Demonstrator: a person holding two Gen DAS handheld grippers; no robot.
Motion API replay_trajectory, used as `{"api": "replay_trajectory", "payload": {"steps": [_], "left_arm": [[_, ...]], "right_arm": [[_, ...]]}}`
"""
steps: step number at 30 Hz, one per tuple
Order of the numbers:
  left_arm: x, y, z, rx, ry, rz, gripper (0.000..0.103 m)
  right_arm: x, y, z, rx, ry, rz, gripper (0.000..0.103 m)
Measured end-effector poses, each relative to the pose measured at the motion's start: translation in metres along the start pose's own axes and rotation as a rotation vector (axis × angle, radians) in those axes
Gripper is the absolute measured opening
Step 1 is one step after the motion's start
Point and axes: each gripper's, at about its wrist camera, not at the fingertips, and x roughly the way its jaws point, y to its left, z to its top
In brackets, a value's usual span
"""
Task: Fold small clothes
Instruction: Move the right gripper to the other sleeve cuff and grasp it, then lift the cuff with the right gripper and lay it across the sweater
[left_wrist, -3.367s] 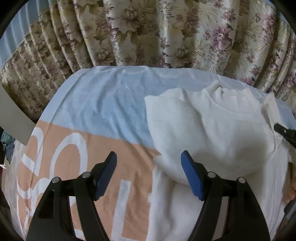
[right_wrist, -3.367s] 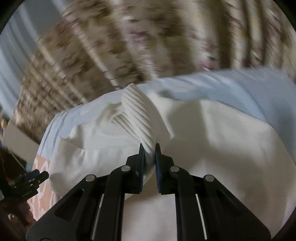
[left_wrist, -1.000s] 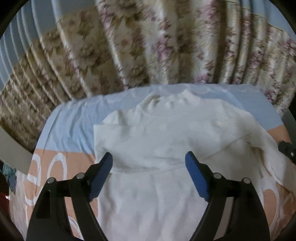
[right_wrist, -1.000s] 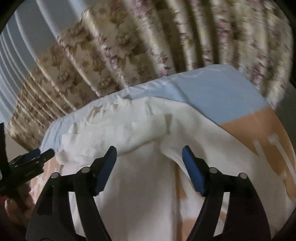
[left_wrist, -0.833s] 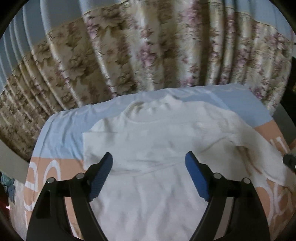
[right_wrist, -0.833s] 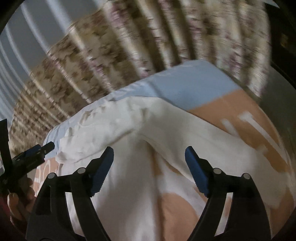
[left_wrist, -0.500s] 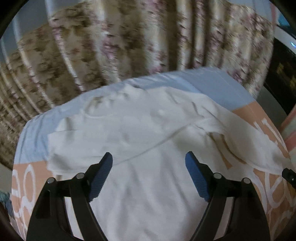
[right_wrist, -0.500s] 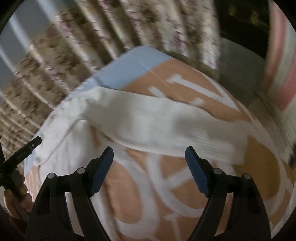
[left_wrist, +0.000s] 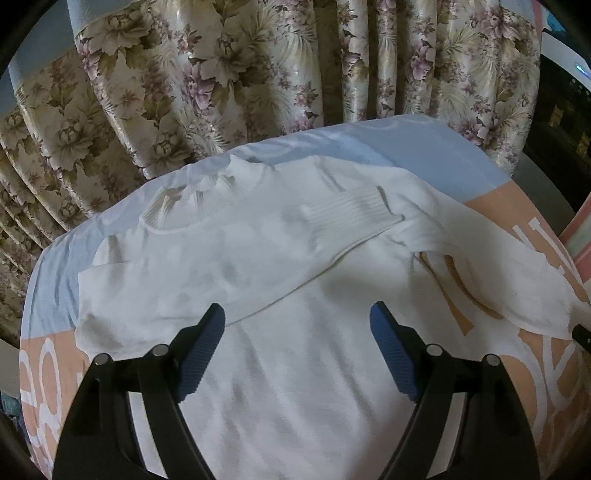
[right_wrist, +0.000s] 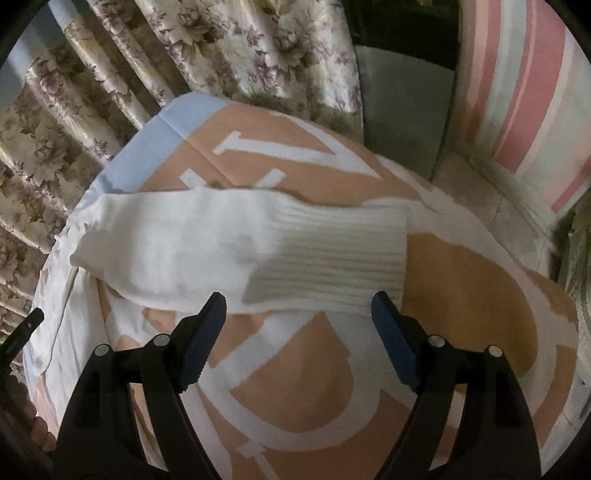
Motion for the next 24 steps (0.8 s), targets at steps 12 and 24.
{"api": "replay_trajectory", "payload": {"steps": [12,24], "left_arm": [[-0.006,0.015,-0.002,-0.028,-0.005,0.012,0.082],[-0.018,0.037,-0.001,-0.056,-0.034,0.034,0.082]], "right_arm": [[0.007,-0.008,0.013,-0.049,-0.026,-0.051,0.009],[-0.024,0.025,0.027,-0.113,-0.095,0.084,0.006]]}}
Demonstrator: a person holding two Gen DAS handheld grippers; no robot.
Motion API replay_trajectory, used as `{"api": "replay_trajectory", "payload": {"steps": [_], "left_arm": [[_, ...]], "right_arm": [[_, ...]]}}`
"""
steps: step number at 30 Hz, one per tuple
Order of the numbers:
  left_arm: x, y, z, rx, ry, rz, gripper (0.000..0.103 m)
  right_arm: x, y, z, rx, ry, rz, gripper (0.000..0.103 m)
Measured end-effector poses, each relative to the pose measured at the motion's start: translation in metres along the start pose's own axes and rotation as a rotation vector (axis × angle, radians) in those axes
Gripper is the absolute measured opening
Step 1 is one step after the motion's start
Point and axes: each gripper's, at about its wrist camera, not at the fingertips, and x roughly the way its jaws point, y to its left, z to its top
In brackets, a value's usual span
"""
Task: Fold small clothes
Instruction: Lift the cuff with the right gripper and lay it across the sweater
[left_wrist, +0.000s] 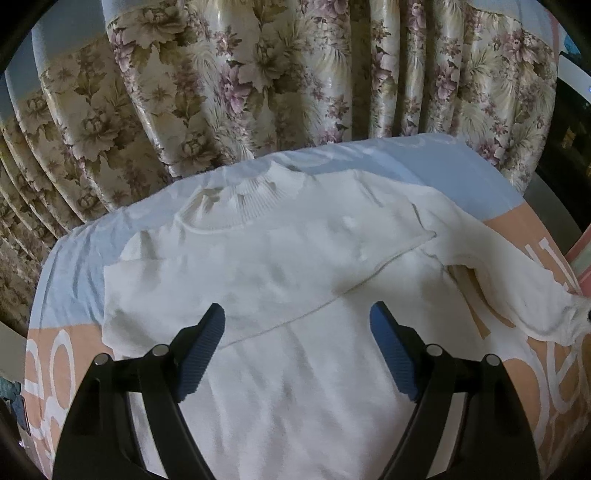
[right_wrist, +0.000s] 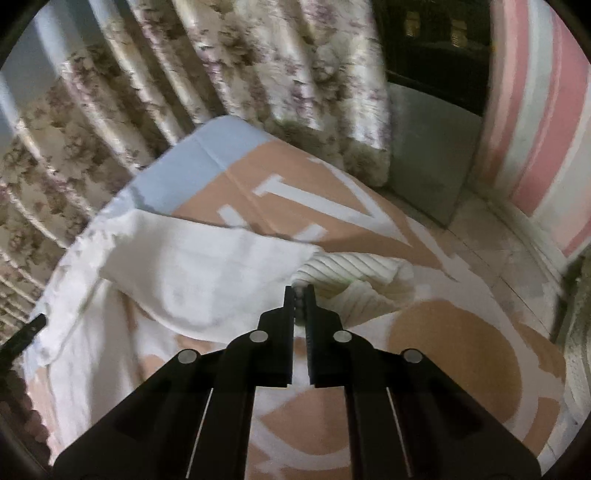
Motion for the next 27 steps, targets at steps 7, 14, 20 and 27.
{"api": "replay_trajectory", "payload": {"steps": [7,14,20,27], "left_arm": [[0.003,0.027,0.005,-0.041,0.001,0.028,0.082],[0.003,0.082,0.002,-0.114,0.003,0.111,0.081],[0.001,0.130,-0.010,-0.188,0.018,0.171,0.081],[0.019,0.155,-0.027,-0.232,0.072,0.196,0.081]], "right_arm": [[-0.003,0.105,0.043,-0.149,-0.093,0.218,0.006],[0.019,0.232,0.065,-0.342,-0.081,0.420,0.006],[0.037,0.325,0.024,-0.526,0.025,0.541,0.006],[0.088,0.359,-0.032,-0.666,0.202,0.539,0.009]]}}
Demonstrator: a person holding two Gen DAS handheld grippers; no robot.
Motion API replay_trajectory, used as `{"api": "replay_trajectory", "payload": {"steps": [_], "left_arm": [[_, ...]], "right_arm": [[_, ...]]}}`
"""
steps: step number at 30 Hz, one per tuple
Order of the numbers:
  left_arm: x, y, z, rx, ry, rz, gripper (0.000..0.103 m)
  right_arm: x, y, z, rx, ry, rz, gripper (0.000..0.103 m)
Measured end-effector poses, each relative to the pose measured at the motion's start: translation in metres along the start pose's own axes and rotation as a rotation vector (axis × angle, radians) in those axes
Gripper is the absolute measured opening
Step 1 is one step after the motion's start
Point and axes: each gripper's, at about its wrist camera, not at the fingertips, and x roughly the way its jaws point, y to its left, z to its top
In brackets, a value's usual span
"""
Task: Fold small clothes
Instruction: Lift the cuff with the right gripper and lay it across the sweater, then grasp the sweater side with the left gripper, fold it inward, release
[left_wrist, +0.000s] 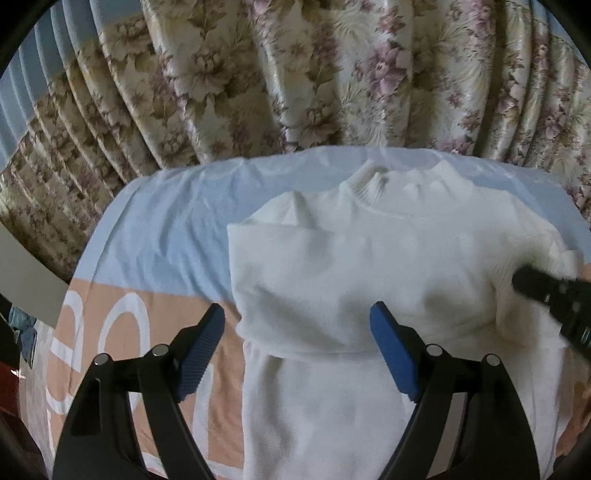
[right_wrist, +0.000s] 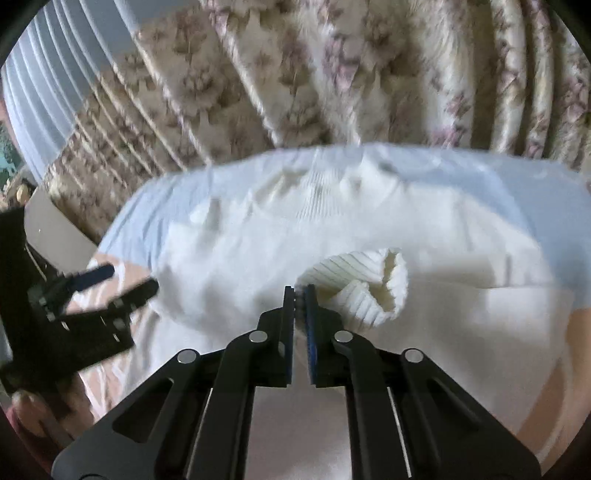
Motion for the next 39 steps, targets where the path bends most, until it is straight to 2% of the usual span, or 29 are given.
{"api": "replay_trajectory", "payload": {"steps": [1,3,5,8,12,16,21,30,32,33,34,36,37,39], "left_arm": [[0.002,0.000,0.000,-0.002,0.003,-0.002,0.081],[0.005,-0.003,-0.001,-0.001,0.009,-0.009,0.081],[0.008,-0.007,-0.001,0.007,0.010,-0.018,0.081],[0.011,-0.017,-0.001,0.022,0.012,-0.030,0.081],[0.014,-0.030,-0.003,0.039,0.020,-0.051,0.081],[0.013,-0.048,-0.001,0.072,0.013,-0.085,0.081],[0.020,-0.081,0.000,0.109,0.038,-0.192,0.082],[0.045,-0.110,0.001,0.132,0.075,-0.190,0.081],[0.046,-0.114,0.003,0.137,0.062,-0.193,0.081],[0.045,-0.118,0.004,0.147,0.054,-0.184,0.077],[0.046,-0.121,0.004,0.159,0.050,-0.174,0.059],[0.048,-0.123,0.004,0.165,0.054,-0.153,0.050],[0.048,-0.122,0.005,0.164,0.057,-0.163,0.038],[0.048,-0.119,0.007,0.156,0.067,-0.190,0.033]], "right_arm": [[0.003,0.000,-0.004,-0.014,0.013,0.002,0.010],[-0.001,-0.001,-0.010,-0.025,0.025,0.021,0.016],[-0.012,-0.004,-0.017,-0.038,0.019,0.010,0.041],[-0.030,-0.015,-0.031,-0.033,0.018,0.010,0.052],[-0.047,-0.030,-0.046,-0.008,0.022,-0.009,0.055],[-0.061,-0.058,-0.058,0.075,0.004,-0.049,0.057],[-0.063,-0.081,-0.061,0.149,-0.020,-0.073,0.057],[-0.061,-0.093,-0.070,0.165,-0.026,-0.098,0.057],[-0.060,-0.096,-0.071,0.176,-0.025,-0.095,0.057],[-0.059,-0.096,-0.071,0.176,-0.026,-0.096,0.057],[-0.060,-0.096,-0.070,0.175,-0.027,-0.096,0.057],[-0.059,-0.096,-0.070,0.174,-0.025,-0.100,0.057],[-0.061,-0.096,-0.070,0.169,-0.026,-0.107,0.057],[-0.062,-0.096,-0.069,0.163,-0.027,-0.123,0.057]]}}
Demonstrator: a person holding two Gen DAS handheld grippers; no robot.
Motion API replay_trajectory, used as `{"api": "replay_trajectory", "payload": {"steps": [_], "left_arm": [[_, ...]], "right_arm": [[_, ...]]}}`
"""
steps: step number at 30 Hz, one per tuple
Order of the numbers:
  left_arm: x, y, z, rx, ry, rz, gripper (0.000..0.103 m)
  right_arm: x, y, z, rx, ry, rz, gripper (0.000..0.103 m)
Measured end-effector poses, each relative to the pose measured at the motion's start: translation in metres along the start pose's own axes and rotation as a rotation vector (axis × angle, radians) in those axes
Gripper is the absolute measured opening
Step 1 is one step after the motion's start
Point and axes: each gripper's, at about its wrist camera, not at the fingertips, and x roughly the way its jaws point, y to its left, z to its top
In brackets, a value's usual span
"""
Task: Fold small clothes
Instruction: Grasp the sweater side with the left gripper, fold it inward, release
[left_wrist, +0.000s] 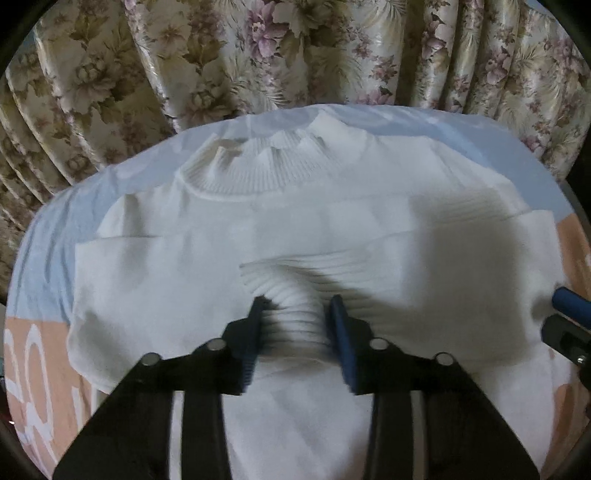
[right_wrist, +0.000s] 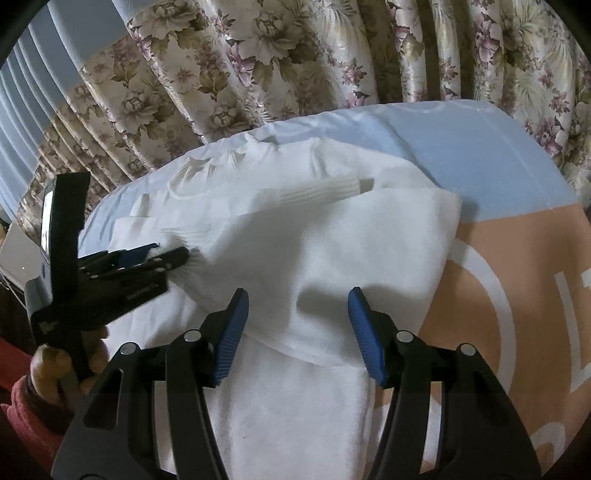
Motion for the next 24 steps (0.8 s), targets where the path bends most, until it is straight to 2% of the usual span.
{"api": "replay_trajectory", "payload": {"steps": [4,10,13,19,22,24], "left_arm": [[-0.006,0.007,-0.002,-0.010,-0.002,0.027,0.027],[-0.032,0.030,-0.006,-0.024,-0.053,0.091,0.026],[-0.047,0.050,-0.013,-0.020,-0.086,0.167,0.026],[-0.048,0.088,-0.032,-0.029,-0.086,0.265,0.026],[-0.045,0.102,-0.039,-0.060,-0.068,0.257,0.026],[-0.044,0.107,-0.041,-0.073,-0.066,0.249,0.026]], "right_arm": [[0.000,-0.001,0.002,-0.009,0.004,-0.047,0.057],[-0.003,0.004,0.006,-0.065,-0.005,-0.113,0.058],[-0.002,0.004,0.009,-0.073,-0.004,-0.126,0.062],[-0.002,-0.003,0.020,-0.063,-0.017,-0.182,0.069],[0.000,-0.012,0.028,-0.030,-0.012,-0.207,0.076],[0.006,-0.016,0.032,-0.012,0.002,-0.177,0.076]]}}
